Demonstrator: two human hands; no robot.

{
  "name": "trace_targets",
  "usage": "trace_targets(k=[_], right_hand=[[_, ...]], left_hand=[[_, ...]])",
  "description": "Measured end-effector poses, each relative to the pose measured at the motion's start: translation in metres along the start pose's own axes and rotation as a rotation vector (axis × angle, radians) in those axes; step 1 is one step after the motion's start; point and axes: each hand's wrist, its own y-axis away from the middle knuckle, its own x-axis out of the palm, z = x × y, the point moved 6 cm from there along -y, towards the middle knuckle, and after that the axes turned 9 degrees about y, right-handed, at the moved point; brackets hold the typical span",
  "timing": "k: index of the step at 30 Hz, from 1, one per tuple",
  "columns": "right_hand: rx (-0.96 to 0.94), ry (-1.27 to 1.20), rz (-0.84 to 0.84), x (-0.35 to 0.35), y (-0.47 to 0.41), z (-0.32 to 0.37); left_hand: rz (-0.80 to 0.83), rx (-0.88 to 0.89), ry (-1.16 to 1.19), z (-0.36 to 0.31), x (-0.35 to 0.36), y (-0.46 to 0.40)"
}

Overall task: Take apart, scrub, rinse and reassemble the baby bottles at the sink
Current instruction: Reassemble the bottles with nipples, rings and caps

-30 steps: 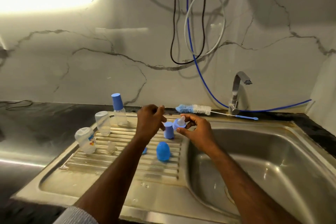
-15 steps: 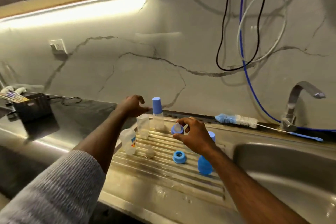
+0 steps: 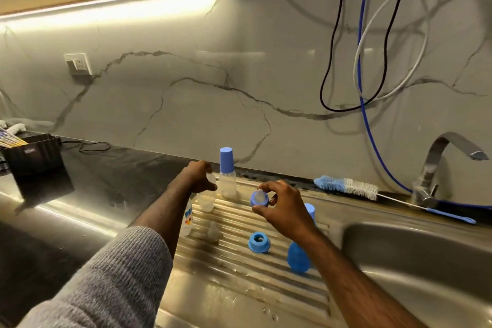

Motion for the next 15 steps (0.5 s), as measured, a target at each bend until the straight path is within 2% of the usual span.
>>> trace_targets(k=[3, 7, 9, 12, 15], right_hand=[[0.018, -0.059, -0.092, -0.019, 0.01, -0.007], [0.088, -0.22, -0.242, -0.055, 0.029, -0.027], [0.168, -0.296, -0.319, -0.074, 0.043, -0.051], [0.306, -0.378, -0.374, -0.092, 0.067, -0.087], [0.369, -0.539, -0.443, -0.107, 0.09, -0.111]], left_hand=[[-0.053, 0.034, 0.126, -0.011, -0.01, 0.001], [-0.228, 0.176, 0.315, -0.049, -0.039, 0.024], [-0.245, 0.227, 0.6, -0.077, -0.039, 0.049], [-0.094, 0.189, 1.23, -0.118, -0.007, 0.09], [-0.033, 0.111, 1.486, -0.154, 0.053, 0.12]])
